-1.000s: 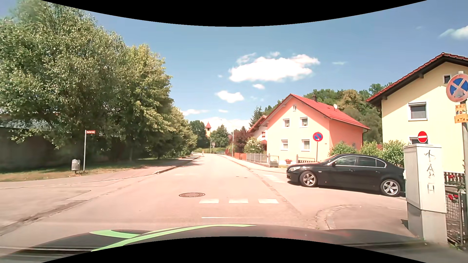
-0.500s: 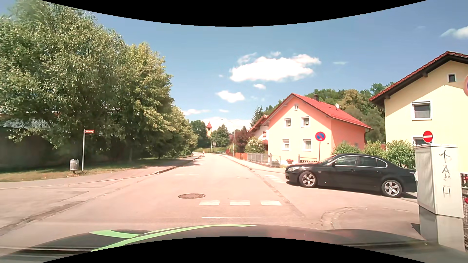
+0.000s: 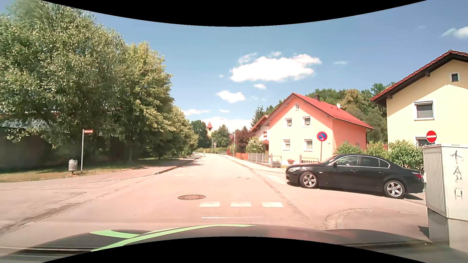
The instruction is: Follow the waypoints while adhering to traffic rules and regulations
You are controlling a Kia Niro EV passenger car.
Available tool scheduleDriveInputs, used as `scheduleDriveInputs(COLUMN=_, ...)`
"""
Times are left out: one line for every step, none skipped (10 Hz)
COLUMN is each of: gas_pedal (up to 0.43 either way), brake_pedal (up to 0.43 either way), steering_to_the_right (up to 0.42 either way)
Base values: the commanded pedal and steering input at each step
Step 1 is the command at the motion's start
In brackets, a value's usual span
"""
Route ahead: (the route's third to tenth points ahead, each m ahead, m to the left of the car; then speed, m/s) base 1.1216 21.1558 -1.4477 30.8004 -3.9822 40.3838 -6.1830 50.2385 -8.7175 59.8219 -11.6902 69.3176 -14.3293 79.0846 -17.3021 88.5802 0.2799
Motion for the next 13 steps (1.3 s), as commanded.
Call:
scheduleDriveInputs(gas_pedal=0.189, brake_pedal=0.000, steering_to_the_right=-0.073)
scheduleDriveInputs(gas_pedal=0.209, brake_pedal=0.000, steering_to_the_right=-0.082)
scheduleDriveInputs(gas_pedal=0.209, brake_pedal=0.000, steering_to_the_right=-0.099)
scheduleDriveInputs(gas_pedal=0.220, brake_pedal=0.000, steering_to_the_right=-0.124)
scheduleDriveInputs(gas_pedal=0.220, brake_pedal=0.000, steering_to_the_right=-0.146)
scheduleDriveInputs(gas_pedal=0.220, brake_pedal=0.000, steering_to_the_right=-0.175)
scheduleDriveInputs(gas_pedal=0.220, brake_pedal=0.000, steering_to_the_right=-0.211)
scheduleDriveInputs(gas_pedal=0.220, brake_pedal=0.000, steering_to_the_right=-0.249)
scheduleDriveInputs(gas_pedal=0.220, brake_pedal=0.000, steering_to_the_right=-0.286)
scheduleDriveInputs(gas_pedal=0.220, brake_pedal=0.000, steering_to_the_right=-0.329)
scheduleDriveInputs(gas_pedal=0.220, brake_pedal=0.000, steering_to_the_right=-0.369)
scheduleDriveInputs(gas_pedal=0.220, brake_pedal=0.000, steering_to_the_right=-0.386)
scheduleDriveInputs(gas_pedal=0.220, brake_pedal=0.000, steering_to_the_right=-0.403)
